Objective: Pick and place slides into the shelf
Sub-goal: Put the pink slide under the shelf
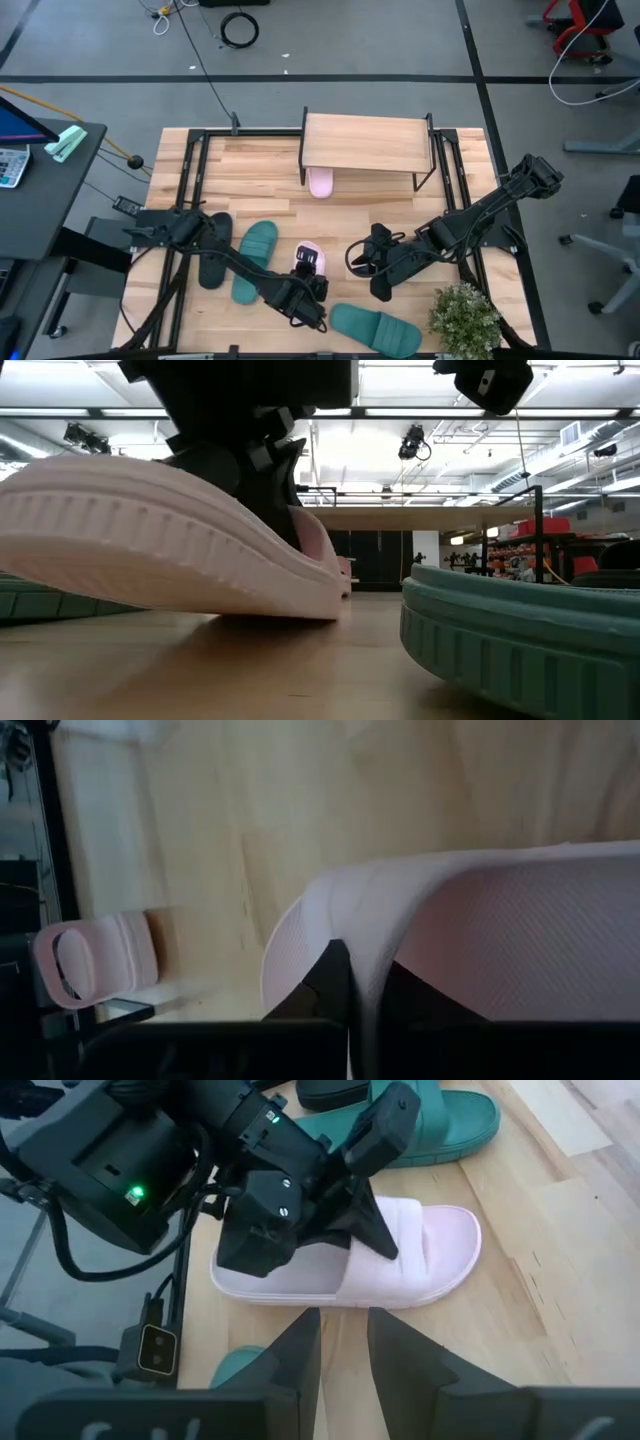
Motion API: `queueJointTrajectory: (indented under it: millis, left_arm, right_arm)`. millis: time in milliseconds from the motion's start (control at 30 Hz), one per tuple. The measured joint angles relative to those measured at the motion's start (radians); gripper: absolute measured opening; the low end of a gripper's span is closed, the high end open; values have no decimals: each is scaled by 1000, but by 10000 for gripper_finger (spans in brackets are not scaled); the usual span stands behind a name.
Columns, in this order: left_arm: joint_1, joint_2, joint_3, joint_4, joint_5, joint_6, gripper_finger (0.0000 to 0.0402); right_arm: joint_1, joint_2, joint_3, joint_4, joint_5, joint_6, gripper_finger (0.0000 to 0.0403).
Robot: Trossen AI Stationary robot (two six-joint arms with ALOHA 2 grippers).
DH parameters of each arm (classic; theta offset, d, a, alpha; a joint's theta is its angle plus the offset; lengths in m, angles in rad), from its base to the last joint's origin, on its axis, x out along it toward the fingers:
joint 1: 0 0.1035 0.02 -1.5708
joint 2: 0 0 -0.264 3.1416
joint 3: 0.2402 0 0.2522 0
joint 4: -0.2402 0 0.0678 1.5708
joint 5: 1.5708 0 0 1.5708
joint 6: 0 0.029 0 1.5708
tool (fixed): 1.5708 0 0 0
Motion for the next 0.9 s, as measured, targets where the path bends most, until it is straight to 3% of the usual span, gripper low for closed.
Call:
queueJointTrajectory:
  millis: [100, 267, 333, 567, 667, 900]
  left_arm:
    - [11, 0, 0, -4, -50, 29, 18]
    - [43, -1, 0, 26, -261, 100, 11]
    - [66, -3, 0, 70, -288, 111, 13]
    - [179, -3, 0, 329, -288, 272, 11]
    - [234, -3, 0, 448, -277, 353, 15]
    - [382, 8, 0, 590, -67, 392, 10]
  right_arm:
    - [0, 0, 0, 0, 2, 0, 93]
    - [0, 0, 0, 0, 42, 4, 93]
    - [0, 0, 0, -1, 42, 32, 93]
    - [49, -5, 0, -4, 36, 59, 80]
    - [94, -17, 0, -4, 83, 62, 68]
    - [190, -26, 0, -52, 181, 120, 32]
